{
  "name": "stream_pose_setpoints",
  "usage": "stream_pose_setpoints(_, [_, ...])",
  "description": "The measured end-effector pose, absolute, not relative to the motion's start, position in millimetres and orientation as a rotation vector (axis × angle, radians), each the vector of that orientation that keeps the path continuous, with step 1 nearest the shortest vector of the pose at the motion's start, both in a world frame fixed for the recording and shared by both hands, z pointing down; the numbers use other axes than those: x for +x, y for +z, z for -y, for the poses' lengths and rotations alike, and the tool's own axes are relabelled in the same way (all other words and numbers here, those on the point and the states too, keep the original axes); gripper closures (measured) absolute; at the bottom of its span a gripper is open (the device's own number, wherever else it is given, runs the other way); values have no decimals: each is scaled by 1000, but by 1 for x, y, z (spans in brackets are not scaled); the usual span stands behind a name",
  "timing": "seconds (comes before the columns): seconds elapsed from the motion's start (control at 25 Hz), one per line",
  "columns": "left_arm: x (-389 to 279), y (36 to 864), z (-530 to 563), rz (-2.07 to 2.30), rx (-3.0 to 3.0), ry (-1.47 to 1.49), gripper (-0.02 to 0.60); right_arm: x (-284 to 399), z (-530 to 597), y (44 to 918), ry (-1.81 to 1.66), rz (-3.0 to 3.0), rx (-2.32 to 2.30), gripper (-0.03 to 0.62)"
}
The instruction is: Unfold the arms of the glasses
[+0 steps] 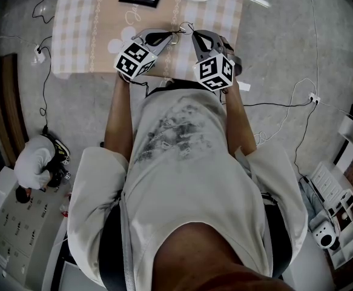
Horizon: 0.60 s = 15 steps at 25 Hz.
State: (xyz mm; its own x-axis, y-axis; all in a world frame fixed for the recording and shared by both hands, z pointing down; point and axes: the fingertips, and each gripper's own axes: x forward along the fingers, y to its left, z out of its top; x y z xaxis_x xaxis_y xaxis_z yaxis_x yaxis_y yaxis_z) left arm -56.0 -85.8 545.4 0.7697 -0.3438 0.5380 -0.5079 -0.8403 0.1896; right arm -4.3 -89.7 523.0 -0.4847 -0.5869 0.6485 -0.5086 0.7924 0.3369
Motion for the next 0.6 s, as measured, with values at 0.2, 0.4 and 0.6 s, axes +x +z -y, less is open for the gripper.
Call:
stream_pose_setpoints(0.2, [-55,547,86,658,2637,714,575,6,92,519,-121,2171,842,572])
stream_pose_setpoints(0.4, [-57,547,87,670,2631,712,575,16,93,517,-107,2159,875,572])
stream_pose_setpoints(0.6, [-60,549,86,680,2625,711,575,22,94,517,-100,2150,897,572])
